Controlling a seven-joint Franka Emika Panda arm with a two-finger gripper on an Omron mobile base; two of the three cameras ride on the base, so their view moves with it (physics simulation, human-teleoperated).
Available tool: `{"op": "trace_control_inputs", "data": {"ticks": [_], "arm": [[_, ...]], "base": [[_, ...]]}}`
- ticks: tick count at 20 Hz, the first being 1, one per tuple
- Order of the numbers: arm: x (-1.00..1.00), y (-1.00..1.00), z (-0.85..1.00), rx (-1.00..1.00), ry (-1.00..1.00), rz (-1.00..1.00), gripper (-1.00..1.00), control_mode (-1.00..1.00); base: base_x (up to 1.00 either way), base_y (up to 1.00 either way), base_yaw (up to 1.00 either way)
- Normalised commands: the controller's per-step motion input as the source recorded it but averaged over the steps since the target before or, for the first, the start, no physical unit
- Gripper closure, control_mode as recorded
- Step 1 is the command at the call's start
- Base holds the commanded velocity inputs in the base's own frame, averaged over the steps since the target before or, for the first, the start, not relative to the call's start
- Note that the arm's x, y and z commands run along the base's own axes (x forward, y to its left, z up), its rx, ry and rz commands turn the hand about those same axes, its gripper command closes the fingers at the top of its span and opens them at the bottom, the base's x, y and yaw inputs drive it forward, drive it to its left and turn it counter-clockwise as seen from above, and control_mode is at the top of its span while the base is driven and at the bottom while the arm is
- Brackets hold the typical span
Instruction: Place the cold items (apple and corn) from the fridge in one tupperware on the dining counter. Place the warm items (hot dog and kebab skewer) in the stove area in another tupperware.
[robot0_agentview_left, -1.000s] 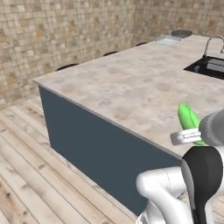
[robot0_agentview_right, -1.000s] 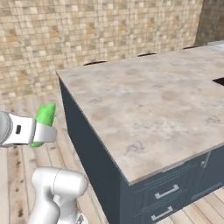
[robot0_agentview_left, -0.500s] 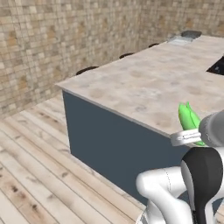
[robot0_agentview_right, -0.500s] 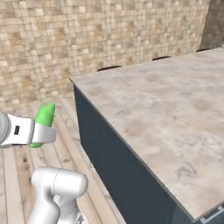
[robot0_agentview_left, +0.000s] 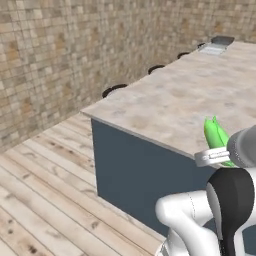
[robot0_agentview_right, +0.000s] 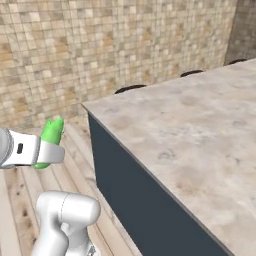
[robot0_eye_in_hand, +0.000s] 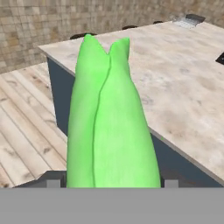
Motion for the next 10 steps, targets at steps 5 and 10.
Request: {"op": "trace_control_inputs", "data": {"ticks": [5, 10], "arm": [[0.00, 0.00, 0.00, 0.00, 0.00, 0.00, 1.00, 1.00], [0.00, 0.00, 0.00, 0.00, 0.00, 0.00, 1.00, 1.00]], "base": [[0.78, 1.00, -0.18], [0.76, 1.00, -0.17]]}}
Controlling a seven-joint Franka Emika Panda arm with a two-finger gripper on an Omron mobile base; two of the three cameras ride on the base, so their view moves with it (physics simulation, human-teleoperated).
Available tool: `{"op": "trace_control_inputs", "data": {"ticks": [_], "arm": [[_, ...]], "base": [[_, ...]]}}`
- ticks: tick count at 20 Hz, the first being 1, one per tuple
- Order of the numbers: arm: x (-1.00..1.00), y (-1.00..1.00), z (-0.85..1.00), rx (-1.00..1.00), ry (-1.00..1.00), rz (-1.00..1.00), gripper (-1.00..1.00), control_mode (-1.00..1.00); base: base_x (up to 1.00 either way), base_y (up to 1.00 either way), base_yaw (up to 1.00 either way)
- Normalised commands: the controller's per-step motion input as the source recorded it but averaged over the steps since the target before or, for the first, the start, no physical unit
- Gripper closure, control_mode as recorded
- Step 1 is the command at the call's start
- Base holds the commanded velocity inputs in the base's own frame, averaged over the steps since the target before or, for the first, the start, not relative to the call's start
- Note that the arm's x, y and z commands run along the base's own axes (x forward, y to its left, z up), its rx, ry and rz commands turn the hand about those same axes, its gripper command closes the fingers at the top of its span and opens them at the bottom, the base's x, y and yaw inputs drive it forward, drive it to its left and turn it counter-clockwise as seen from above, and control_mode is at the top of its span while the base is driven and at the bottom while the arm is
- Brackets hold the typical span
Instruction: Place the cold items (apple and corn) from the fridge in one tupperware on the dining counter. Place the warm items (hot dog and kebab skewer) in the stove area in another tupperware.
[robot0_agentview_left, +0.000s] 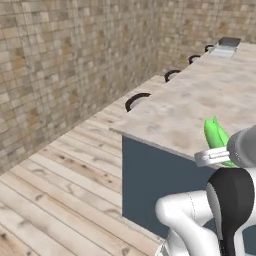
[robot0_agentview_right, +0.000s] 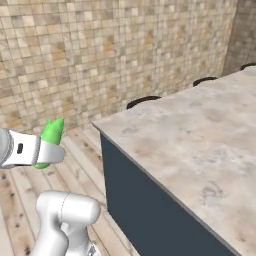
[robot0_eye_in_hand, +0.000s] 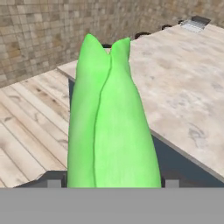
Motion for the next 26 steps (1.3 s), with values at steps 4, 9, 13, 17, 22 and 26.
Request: {"op": "trace_control_inputs", "data": {"ticks": [4, 9, 13, 17, 22, 26], "arm": [[0.00, 0.00, 0.00, 0.00, 0.00, 0.00, 1.00, 1.00], [0.00, 0.00, 0.00, 0.00, 0.00, 0.00, 1.00, 1.00], [0.00, 0.00, 0.00, 0.00, 0.00, 0.00, 1.00, 1.00], [0.00, 0.00, 0.00, 0.00, 0.00, 0.00, 1.00, 1.00], [0.00, 0.00, 0.00, 0.00, 0.00, 0.00, 1.00, 1.00], [0.00, 0.00, 0.00, 0.00, 0.00, 0.00, 1.00, 1.00]], "base": [[0.76, 1.00, -0.17], [0.78, 1.00, -0.21], [0.80, 1.00, -0.24], [0.84, 1.00, -0.33], [0.90, 1.00, -0.41], [0.91, 1.00, -0.41]]}}
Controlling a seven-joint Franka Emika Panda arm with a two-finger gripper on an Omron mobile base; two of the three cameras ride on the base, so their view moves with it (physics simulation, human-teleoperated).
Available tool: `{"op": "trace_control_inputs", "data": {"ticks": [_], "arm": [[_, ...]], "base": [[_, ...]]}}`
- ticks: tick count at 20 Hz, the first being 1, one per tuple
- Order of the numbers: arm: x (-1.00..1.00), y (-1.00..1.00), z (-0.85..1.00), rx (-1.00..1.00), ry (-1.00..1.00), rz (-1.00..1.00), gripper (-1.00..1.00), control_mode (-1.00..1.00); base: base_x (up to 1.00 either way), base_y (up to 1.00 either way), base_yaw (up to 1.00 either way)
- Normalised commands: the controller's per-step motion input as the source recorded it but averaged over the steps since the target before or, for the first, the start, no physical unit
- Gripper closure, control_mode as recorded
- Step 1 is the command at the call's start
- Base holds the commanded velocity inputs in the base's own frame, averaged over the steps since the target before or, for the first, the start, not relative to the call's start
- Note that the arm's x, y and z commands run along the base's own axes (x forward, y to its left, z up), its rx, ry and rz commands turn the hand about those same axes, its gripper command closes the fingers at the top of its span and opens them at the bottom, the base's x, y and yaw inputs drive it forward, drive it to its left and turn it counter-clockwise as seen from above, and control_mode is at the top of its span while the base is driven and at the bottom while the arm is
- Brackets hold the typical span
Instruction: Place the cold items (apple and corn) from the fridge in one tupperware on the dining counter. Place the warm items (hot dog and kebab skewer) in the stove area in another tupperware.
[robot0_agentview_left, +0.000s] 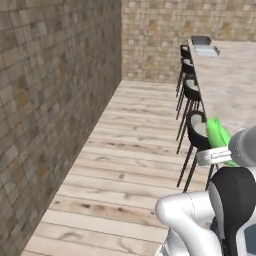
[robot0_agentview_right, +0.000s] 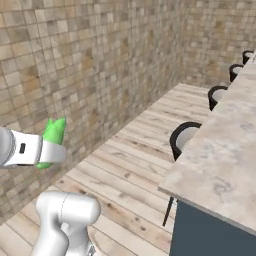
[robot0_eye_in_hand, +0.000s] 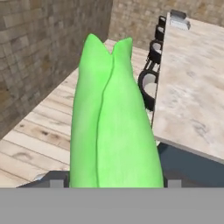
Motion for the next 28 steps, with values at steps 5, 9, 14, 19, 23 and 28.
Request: {"op": "trace_control_inputs", "data": {"ticks": [5, 9, 14, 19, 23, 28], "arm": [[0.00, 0.00, 0.00, 0.00, 0.00, 0.00, 1.00, 1.00], [0.00, 0.00, 0.00, 0.00, 0.00, 0.00, 1.00, 1.00], [0.00, 0.00, 0.00, 0.00, 0.00, 0.00, 1.00, 1.00], [0.00, 0.00, 0.00, 0.00, 0.00, 0.00, 1.00, 1.00], [0.00, 0.00, 0.00, 0.00, 0.00, 0.00, 1.00, 1.00], [0.00, 0.00, 0.00, 0.00, 0.00, 0.00, 1.00, 1.00]], "base": [[0.90, 1.00, -0.42], [0.95, 1.00, -0.48], [0.97, 1.00, -0.48], [1.00, 1.00, -0.54], [1.00, 0.79, -0.50], [0.91, 0.46, -0.37]]}}
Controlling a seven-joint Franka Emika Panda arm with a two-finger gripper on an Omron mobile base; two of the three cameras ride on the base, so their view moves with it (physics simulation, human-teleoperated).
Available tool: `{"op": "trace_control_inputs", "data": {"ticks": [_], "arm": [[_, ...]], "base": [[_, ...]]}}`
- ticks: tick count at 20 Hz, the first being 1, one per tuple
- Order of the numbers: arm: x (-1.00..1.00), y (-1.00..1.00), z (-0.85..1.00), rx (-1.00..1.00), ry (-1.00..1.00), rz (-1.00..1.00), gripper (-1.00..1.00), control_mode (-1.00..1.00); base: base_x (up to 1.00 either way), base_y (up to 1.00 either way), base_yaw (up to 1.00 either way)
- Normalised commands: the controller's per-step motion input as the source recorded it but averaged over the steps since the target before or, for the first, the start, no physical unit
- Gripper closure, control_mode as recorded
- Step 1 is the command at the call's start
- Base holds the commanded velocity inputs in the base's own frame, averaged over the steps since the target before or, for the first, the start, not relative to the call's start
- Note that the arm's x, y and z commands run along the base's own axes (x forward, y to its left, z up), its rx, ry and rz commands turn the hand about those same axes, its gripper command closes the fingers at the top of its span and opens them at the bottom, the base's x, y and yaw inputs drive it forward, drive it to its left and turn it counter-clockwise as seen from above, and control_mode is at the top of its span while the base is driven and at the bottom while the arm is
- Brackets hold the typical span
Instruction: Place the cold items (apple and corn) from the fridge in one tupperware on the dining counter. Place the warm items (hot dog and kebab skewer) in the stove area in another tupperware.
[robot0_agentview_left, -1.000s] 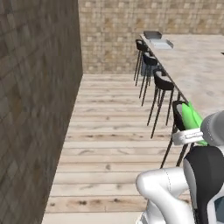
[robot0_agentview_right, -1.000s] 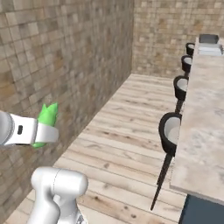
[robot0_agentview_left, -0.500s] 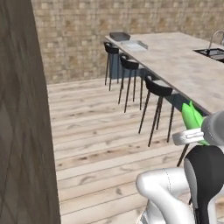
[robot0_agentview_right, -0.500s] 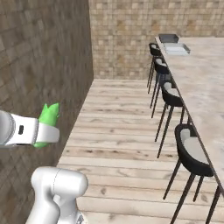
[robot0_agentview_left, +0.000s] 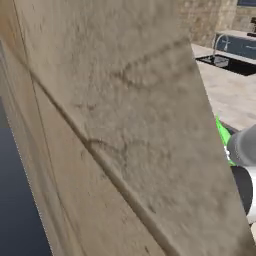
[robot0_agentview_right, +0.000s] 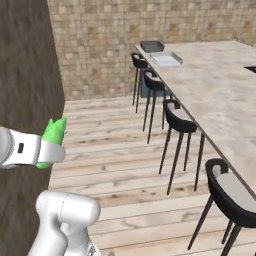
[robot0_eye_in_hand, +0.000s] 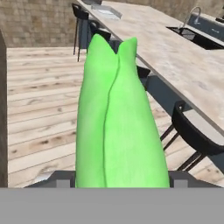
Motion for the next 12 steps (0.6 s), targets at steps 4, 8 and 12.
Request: {"op": "trace_control_inputs", "data": {"ticks": [4, 8, 12], "arm": [[0.00, 0.00, 0.00, 0.00, 0.00, 0.00, 1.00, 1.00], [0.00, 0.00, 0.00, 0.00, 0.00, 0.00, 1.00, 1.00], [0.00, 0.00, 0.00, 0.00, 0.00, 0.00, 1.00, 1.00]], "base": [[0.57, 0.34, -0.26], [0.53, 0.18, -0.16], [0.63, 0.33, -0.18]]}}
